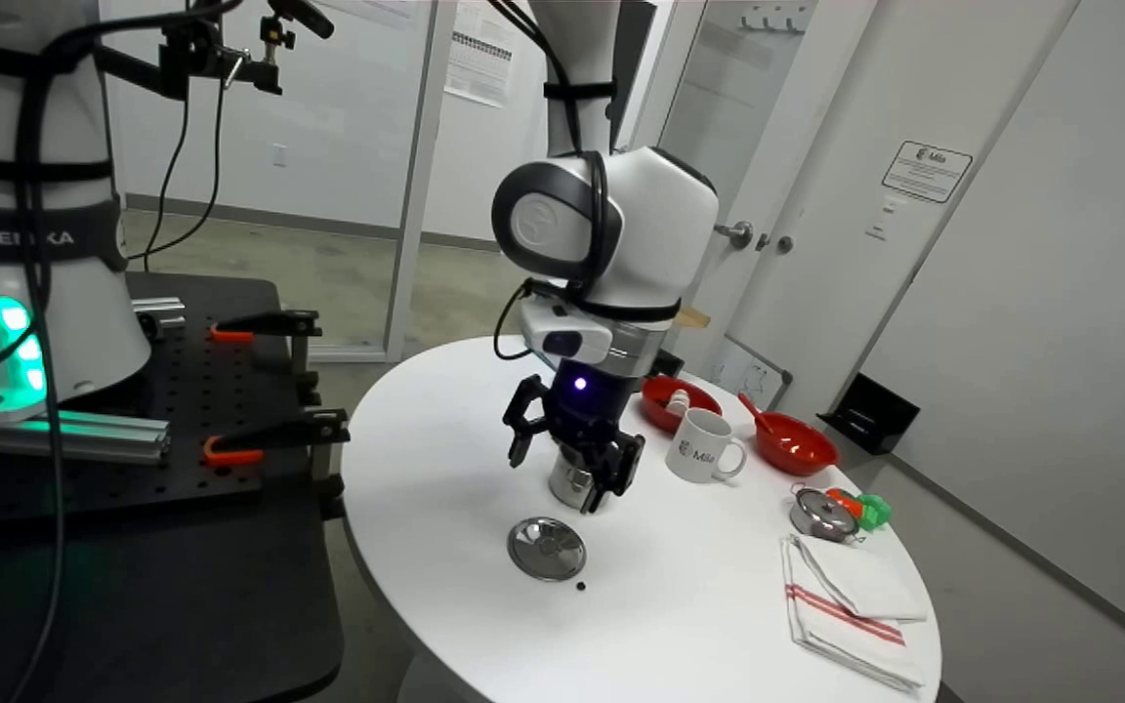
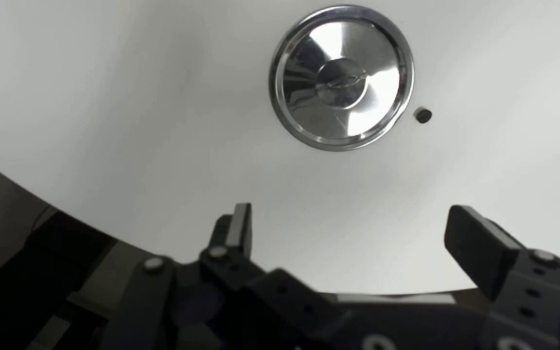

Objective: Remove the lid from the pot and put some of the object from the measuring cup into the pot, and put the lid back on

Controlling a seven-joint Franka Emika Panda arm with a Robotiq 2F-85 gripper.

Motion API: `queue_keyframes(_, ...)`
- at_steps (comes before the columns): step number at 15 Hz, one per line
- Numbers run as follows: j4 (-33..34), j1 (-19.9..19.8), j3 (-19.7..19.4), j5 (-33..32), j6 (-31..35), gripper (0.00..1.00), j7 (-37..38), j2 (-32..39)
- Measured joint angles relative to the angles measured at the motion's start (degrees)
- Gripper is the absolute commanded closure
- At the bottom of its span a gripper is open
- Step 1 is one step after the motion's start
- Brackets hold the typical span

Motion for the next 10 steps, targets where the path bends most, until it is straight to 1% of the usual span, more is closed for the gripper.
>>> queue_keyframes(2, 1.1, 2.5, -1.2, -0.2, 0.5, 0.0, 7.7, 1.6)
queue_keyframes(7, 4.7, 12.0, -6.9, -0.1, -0.2, 0.0, 26.9, 7.1)
queue_keyframes(8, 5.3, 13.1, -7.6, -0.7, -0.6, 0.0, 31.0, 8.2)
queue_keyframes(10, 5.9, 13.7, -8.2, -2.8, -1.6, 0.0, 38.9, 9.9)
